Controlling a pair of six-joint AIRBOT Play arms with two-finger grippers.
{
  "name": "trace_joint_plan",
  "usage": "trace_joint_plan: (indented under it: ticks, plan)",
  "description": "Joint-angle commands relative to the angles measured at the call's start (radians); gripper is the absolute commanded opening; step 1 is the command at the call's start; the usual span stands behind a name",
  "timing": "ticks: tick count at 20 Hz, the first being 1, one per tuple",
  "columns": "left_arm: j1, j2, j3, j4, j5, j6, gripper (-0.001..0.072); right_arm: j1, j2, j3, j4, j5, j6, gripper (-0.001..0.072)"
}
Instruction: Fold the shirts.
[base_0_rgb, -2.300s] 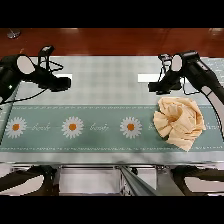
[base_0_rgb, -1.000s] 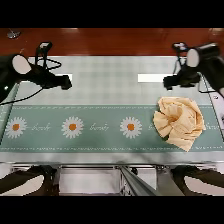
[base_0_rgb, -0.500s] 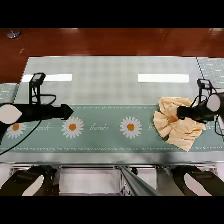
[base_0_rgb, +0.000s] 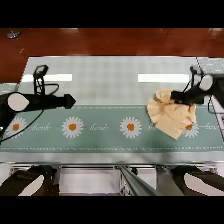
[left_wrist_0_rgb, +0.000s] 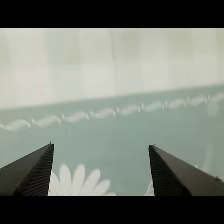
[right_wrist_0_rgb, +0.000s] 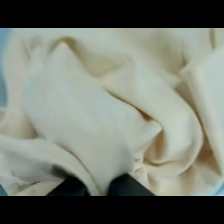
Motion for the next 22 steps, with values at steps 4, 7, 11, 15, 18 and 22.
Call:
trace_joint_plan:
  ticks: [4,7,11,15,18,22]
  plan:
    - [0.029,0.137,0.127,-0.004,-0.111,0.013,0.0703,0.001,0.187,0.545,0.086,0.037,-0.181,0.0026]
    - [-0.005,0.23,0.071,-0.008,-0.142,-0.009,0.0703,0.001,0.266,0.721,0.124,0.032,-0.243,0.0026]
    - [-0.021,0.249,0.012,-0.025,-0.139,-0.033,0.0702,0.001,0.26,0.918,0.283,0.053,-0.307,0.0026]
    - [-0.021,0.228,0.008,-0.037,-0.078,-0.033,0.0703,0.092,0.213,0.899,0.575,0.179,-0.352,0.0026]
    - [-0.021,0.207,0.008,-0.037,-0.053,-0.032,0.0703,0.342,0.149,0.757,0.502,0.209,-0.341,0.0026]
    - [-0.021,0.176,0.007,-0.037,-0.056,-0.032,0.0703,0.584,0.041,0.413,0.448,0.02,-0.262,0.0026]
